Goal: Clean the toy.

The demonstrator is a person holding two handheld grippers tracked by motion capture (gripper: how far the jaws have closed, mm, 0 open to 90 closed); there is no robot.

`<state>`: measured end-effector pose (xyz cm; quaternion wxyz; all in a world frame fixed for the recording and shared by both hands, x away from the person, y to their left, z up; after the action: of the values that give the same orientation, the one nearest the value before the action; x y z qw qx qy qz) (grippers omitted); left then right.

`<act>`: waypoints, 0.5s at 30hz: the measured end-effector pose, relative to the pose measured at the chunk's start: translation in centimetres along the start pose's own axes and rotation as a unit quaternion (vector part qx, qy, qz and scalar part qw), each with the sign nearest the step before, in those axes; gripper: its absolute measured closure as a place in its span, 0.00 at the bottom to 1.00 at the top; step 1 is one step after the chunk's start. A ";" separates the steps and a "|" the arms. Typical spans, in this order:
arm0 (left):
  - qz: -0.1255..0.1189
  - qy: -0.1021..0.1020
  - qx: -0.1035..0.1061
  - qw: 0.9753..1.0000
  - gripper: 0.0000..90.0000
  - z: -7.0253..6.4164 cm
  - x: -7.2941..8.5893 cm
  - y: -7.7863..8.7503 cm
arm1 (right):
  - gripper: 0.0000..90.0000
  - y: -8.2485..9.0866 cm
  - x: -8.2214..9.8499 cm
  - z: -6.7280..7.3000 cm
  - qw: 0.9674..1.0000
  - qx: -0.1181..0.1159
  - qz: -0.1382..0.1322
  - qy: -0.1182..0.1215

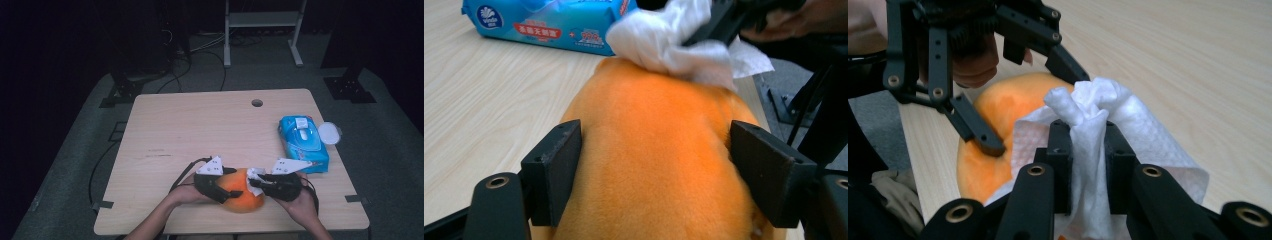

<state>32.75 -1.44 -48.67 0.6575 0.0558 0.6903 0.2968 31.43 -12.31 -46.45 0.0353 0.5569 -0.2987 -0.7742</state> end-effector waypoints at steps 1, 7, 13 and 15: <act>0.002 -0.004 -0.002 1.000 0.25 -0.1 -0.1 -0.1 | 0.87 0.2 -0.3 0.1 1.000 0.004 -0.001 0.004; 0.000 -0.005 0.002 1.000 0.23 0.3 -0.2 0.5 | 0.86 -1.0 -0.8 -0.2 1.000 -0.002 -0.002 0.000; 0.009 0.067 0.039 0.997 0.11 1.5 0.2 1.2 | 0.87 -0.4 0.1 0.3 1.000 -0.009 0.012 0.020; 0.019 0.088 0.048 0.995 0.09 1.6 0.8 0.9 | 0.87 -0.3 0.2 0.4 1.000 -0.014 0.011 0.018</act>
<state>33.83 0.20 -48.85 0.5852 0.0739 0.7577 0.2794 31.09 -11.99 -46.67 0.0569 0.5673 -0.2930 -0.7675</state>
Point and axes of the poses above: each handheld gripper's, and its own axes: y roughly backward along the jaws, x roughly out of its underside, z roughly to its left, the point moved 9 cm from there along -y, roughly forward along the jaws, and after that the axes turned 11 degrees about -x, right-handed, at the moved point
